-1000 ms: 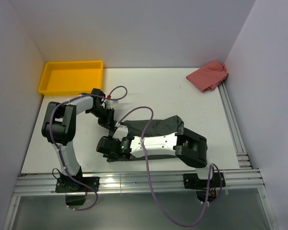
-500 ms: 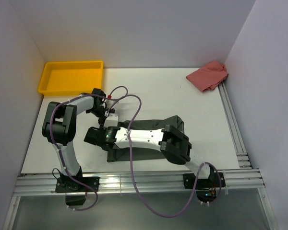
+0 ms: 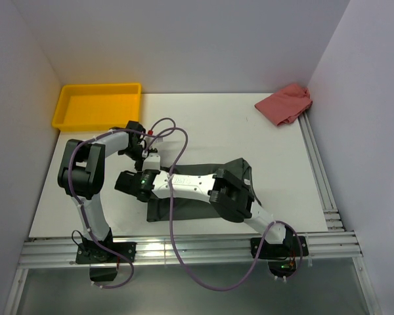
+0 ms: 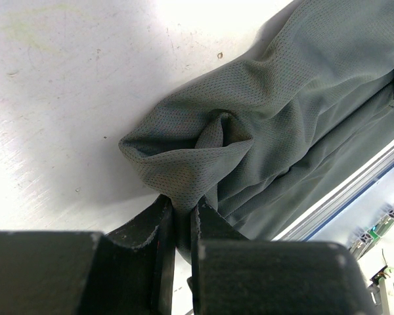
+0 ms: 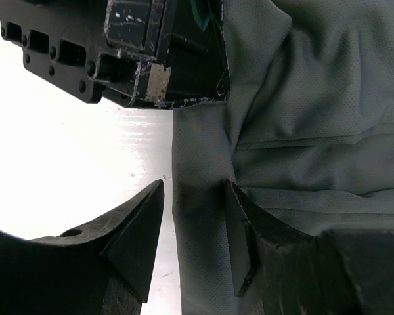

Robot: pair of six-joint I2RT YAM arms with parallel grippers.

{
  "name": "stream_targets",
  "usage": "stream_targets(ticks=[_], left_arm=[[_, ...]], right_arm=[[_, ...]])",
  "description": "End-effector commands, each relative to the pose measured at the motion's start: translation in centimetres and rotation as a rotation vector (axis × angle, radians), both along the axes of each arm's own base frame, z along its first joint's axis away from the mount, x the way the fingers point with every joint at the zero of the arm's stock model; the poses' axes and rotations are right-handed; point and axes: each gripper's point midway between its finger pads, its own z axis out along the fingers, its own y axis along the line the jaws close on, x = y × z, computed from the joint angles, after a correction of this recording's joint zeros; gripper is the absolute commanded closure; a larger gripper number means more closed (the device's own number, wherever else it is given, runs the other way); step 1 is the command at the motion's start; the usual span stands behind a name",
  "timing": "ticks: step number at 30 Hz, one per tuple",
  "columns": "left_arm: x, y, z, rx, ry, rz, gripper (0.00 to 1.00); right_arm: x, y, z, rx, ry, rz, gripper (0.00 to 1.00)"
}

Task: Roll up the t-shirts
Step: Roll the tshirt

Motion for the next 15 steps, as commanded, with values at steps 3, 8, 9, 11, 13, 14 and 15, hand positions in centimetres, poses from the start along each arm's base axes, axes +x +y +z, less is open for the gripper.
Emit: stream_targets(ticks=[3,8,9,11,13,14,15], left_arm=[[1.2,0.0,0.2,0.030,-0.057,-0.014,0.89],[1.5,-0.1,0.6,0.024,-0.069,-0.016,0.79],[1.6,-0.2,0.6,0.024,-0.070,-0.016,0.76],[1.8,-0.2,0.8,0.020,-0.075,-0.016,0.71],[2.0,-0.5,1.3,0.005,-0.085,-0.019,0.63],[2.0,-0.6,1.5,0.000,-0.086,-0.021,0.60],[2.4,-0.7,1.9,-0.007,-0.097,-0.023,0.54]], right_arm=[[-0.6,-0.7,-1.4,-0.051,0.017,0.000,0.51],[-1.2,-1.3,-2.7,-0.092,0.055,0.000,0.51],[-1.3,-1.4,-2.9,-0.095,0.060,-0.002,0.51],[-1.4,-1.6,-3.2,-0.104,0.069,-0.002,0.51],[-1.5,-1.7,-3.5,-0.106,0.075,-0.004,0.52],[-1.5,-1.6,-3.5,-0.101,0.077,-0.003,0.52],[-1.4,-1.6,-3.4,-0.098,0.076,-0.004,0.53]])
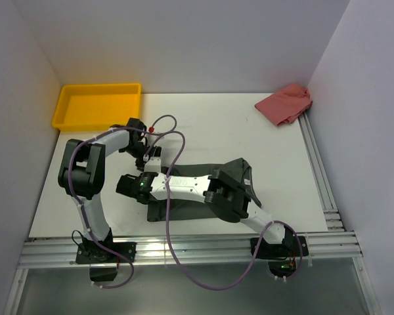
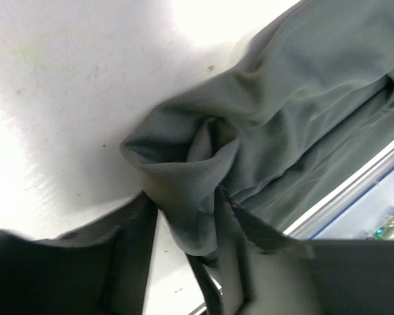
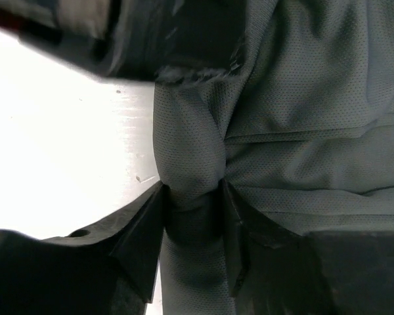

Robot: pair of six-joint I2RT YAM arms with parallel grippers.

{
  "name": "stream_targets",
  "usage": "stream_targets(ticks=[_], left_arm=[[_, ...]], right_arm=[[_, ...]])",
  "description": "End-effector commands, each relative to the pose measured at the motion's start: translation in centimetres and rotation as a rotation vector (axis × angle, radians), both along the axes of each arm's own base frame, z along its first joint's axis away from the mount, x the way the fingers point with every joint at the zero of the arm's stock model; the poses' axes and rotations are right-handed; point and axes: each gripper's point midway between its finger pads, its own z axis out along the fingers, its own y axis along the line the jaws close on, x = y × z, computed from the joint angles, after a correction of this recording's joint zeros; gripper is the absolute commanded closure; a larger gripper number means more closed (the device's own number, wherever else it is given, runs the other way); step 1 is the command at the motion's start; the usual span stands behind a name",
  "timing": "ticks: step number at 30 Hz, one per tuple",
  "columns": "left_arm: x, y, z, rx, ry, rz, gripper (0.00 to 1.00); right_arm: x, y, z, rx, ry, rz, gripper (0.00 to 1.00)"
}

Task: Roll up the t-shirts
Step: Roll the tshirt

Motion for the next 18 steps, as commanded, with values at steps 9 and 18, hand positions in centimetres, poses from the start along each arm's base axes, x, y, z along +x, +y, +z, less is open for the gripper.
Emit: stream_targets(ticks=[9,18], left_arm=[[5.1,0.1,6.9,-0.107,-0.167,0.018,0.39],[4.7,2.5,8.5,-0.171,-0.178,0.053,0.39]], right_arm=[[-0.5,0.9,0.3,0.160,0.042,0.100,0.82],[0.6,4.1,4.6,0.709,0.073,0.160,0.90]])
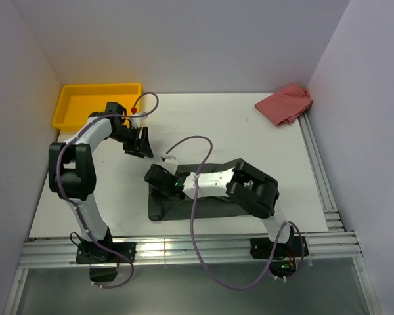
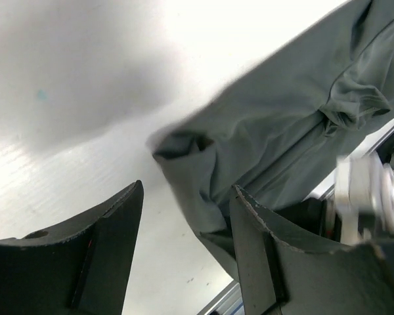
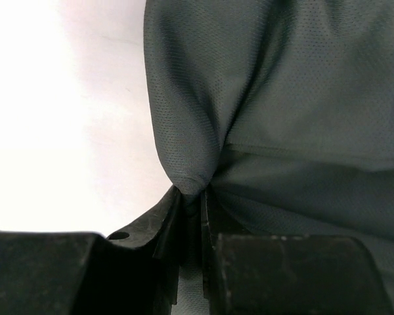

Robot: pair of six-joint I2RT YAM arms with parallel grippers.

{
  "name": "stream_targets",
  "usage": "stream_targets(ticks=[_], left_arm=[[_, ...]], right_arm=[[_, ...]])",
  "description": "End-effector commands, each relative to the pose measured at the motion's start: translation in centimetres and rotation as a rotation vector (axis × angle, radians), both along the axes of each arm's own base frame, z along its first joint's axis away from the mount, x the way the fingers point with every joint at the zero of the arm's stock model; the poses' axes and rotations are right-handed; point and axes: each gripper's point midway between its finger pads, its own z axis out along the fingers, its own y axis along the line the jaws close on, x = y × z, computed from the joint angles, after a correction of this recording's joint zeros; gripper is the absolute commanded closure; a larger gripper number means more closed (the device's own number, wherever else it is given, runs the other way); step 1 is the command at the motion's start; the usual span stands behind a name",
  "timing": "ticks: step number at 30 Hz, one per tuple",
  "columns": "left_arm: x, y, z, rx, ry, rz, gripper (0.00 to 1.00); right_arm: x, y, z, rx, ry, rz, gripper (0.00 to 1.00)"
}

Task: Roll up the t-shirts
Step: Roll the tshirt

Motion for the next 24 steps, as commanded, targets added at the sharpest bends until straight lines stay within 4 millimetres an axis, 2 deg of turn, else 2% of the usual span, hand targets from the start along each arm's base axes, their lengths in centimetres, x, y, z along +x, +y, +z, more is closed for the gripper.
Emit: stream_targets(ticks=[1,5,6,8,9,10,12,16,21,23,24], left_arm=[[-1.3,-0.2,2.1,-0.049,-0.041,-0.042,0.39],[-2.7,0.2,0.6,-0.038,-0.026,-0.056,0.39],[-3.0,0.4,0.2,-0.032,-0.020,-0.053,0.39],[-3.5,0.5,-0.9,-0.025,-0.002,-0.054,0.40],[-3.6,0.6,-1.2,-0.023,0.001,-0.055,0.39],[-3.7,0.7,-1.5,-0.018,0.002,-0.055,0.40],[-4.0,0.7,-2.5,-0.013,0.020,-0.050,0.40],[-4.1,0.8,-3.7,-0.004,0.038,-0.043,0.40],[-4.3,0.3,-5.1,-0.001,0.070,-0.041,0.42],[-4.4,-0.1,-5.5,0.006,0.080,-0.043,0.46],[-4.5,-0.2,-5.7,0.013,0.083,-0.042,0.49]], right_arm=[[0.7,4.3,5.1,0.341,-0.016,0.050,0.90],[0.8,4.7,6.0,0.507,0.025,0.016,0.90],[0.5,4.2,5.2,0.518,0.047,0.010,0.90],[1.0,4.4,5.9,0.611,0.060,-0.020,0.90],[0.7,3.8,5.0,0.615,0.078,-0.032,0.90],[1.0,3.9,5.4,0.661,0.071,-0.041,0.90],[1.0,3.3,5.1,0.703,0.092,-0.073,0.90],[0.7,2.8,3.8,0.718,0.125,-0.102,0.90],[0.7,3.0,3.4,0.729,0.140,-0.109,0.89],[0.7,3.0,3.3,0.729,0.142,-0.113,0.87],[0.7,2.8,2.8,0.711,0.147,-0.121,0.83]])
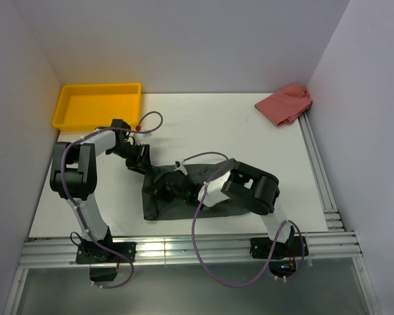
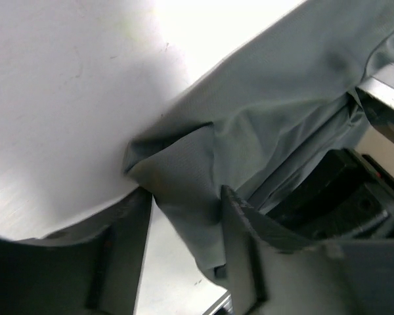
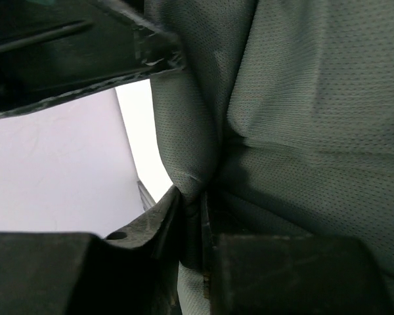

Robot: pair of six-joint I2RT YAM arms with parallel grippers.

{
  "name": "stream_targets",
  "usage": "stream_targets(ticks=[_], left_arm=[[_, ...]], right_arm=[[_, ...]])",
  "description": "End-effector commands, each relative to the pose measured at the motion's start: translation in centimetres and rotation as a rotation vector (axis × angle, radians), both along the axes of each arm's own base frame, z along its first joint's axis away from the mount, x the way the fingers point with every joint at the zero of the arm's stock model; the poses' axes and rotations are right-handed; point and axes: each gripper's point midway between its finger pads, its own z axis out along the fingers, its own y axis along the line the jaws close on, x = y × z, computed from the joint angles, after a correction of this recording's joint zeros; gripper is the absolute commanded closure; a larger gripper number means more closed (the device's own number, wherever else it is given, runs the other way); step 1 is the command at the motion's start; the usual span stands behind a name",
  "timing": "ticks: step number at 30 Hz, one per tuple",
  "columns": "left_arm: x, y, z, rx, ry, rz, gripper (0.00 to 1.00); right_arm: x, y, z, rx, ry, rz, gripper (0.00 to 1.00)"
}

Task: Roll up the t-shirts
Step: Roll the tshirt

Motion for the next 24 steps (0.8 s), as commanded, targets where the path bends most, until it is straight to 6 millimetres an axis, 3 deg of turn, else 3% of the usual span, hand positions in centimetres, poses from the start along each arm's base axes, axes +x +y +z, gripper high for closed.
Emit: stream_targets(ticks=[1,2,3,5,6,8,9,11,12,14,16,17,18,24], left_arm=[[0.3,-0.8,-0.7,0.012,-0.013,-0.008,0.52],[0.2,-1.0,-0.9,0.028,-0.006,-0.008,0.58],[0.1,-1.1,-1.1,0.035,-0.005,-0.012,0.62],[0.2,-1.2,-1.1,0.053,-0.003,-0.015,0.73],[0.2,-1.0,-1.2,0.068,-0.005,-0.015,0.76],[0.3,-1.0,-1.0,0.084,-0.013,-0.018,0.80],[0.4,-0.9,-1.1,0.097,-0.015,-0.018,0.81],[0.3,-0.9,-1.0,0.106,-0.019,-0.023,0.82],[0.3,-0.9,-1.0,0.109,-0.019,-0.026,0.82],[0.3,-0.9,-0.8,0.119,-0.026,-0.028,0.82],[0.3,-0.9,-0.8,0.125,-0.027,-0.029,0.82],[0.3,-0.9,-0.8,0.128,-0.028,-0.032,0.82],[0.3,-0.9,-0.8,0.129,-0.028,-0.031,0.82],[0.2,-0.9,-0.9,0.136,-0.024,-0.035,0.82]], right_arm=[[0.5,0.3,0.8,0.036,0.001,-0.015,0.81],[0.7,0.5,1.0,0.024,-0.005,-0.016,0.74],[0.5,-0.1,-0.1,-0.043,0.019,-0.016,0.71],[1.0,0.3,0.6,-0.110,-0.010,-0.011,0.64],[0.7,-0.8,-0.8,-0.220,0.004,-0.026,0.59],[1.0,-0.5,0.5,-0.283,-0.031,-0.026,0.54],[0.9,-1.9,-0.2,-0.375,-0.025,-0.049,0.53],[0.8,-1.6,1.0,-0.426,-0.055,-0.046,0.50],[0.8,-2.8,0.7,-0.496,-0.056,-0.065,0.49],[0.5,-2.6,1.8,-0.529,-0.084,-0.062,0.48],[0.2,-3.6,1.6,-0.612,-0.087,-0.066,0.48],[0.0,-3.1,2.4,-0.618,-0.099,-0.061,0.47],[-0.4,-3.9,1.6,-0.680,-0.090,-0.054,0.47],[-1.7,-3.6,2.5,-0.765,-0.130,-0.033,0.46]])
